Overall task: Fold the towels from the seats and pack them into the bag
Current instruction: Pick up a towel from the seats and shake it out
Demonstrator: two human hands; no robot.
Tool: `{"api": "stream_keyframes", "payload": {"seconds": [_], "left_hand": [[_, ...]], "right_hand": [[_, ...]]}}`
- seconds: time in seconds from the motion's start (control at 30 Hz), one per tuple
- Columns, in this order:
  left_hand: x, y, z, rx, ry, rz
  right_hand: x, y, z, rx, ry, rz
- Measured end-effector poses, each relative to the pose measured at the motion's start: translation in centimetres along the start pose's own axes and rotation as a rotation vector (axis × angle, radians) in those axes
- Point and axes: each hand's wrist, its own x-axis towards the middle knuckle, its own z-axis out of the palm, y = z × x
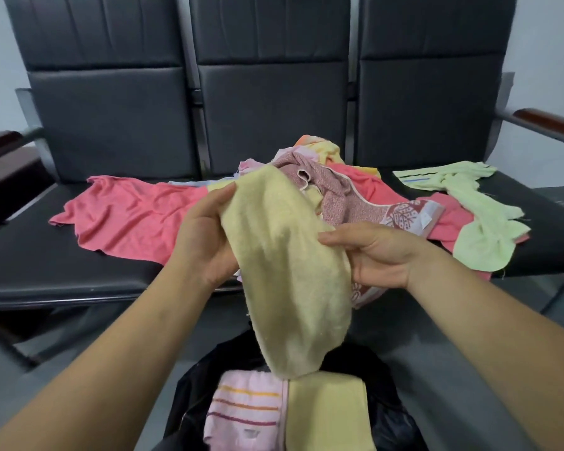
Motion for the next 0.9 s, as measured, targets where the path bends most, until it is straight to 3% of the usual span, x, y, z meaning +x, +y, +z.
{"api": "stream_keyframes", "payload": {"seconds": [0.1,0.17,0.23,0.3,0.37,0.43,0.5,0.57,0.67,0.8,0.9], "left_hand": [[0.2,-0.1,-0.4,0.144,0.019,-0.062],[0.1,-0.9,-0.9,0.43,0.033,-0.143],[-0.3,-2.0,-1.8,0.685,-0.034,-0.237],[-0.6,-2.7,-2.6,0.795,-0.154,-0.313],[-0.6,-2.8,-2.8,0.849,-0.113,-0.236],[-0.3,-2.6,-2.8,0.843,0.028,-0.137],[-0.1,-2.4,-3.2,0.89,0.091,-0.075],[-0.2,-2.5,-3.6,0.953,0.125,-0.077],[-0.4,-2.7,-3.3,0.863,0.178,-0.161],[0.6,-2.6,-2.5,0.534,0.318,-0.106],[0.1,-1.9,-1.6,0.387,0.127,-0.14]], "right_hand": [[0.1,-0.5,1.0,0.062,-0.013,-0.114],[0.2,-0.9,1.3,0.103,-0.018,-0.167],[0.1,-1.3,1.5,0.127,0.01,-0.199],[0.1,-1.4,1.2,0.139,0.039,-0.22],[0.1,-1.3,0.5,0.125,0.09,-0.233],[0.1,-1.0,-0.4,-0.021,0.212,-0.283],[0.0,-0.6,-1.4,-0.395,0.428,-0.326],[-0.1,0.0,-2.1,-0.614,0.51,-0.304],[-0.2,0.3,-2.4,-0.476,0.47,-0.235],[-0.8,-0.4,-2.0,-0.022,0.257,-0.174],[-1.1,-0.8,-2.1,0.156,0.155,-0.159]]}}
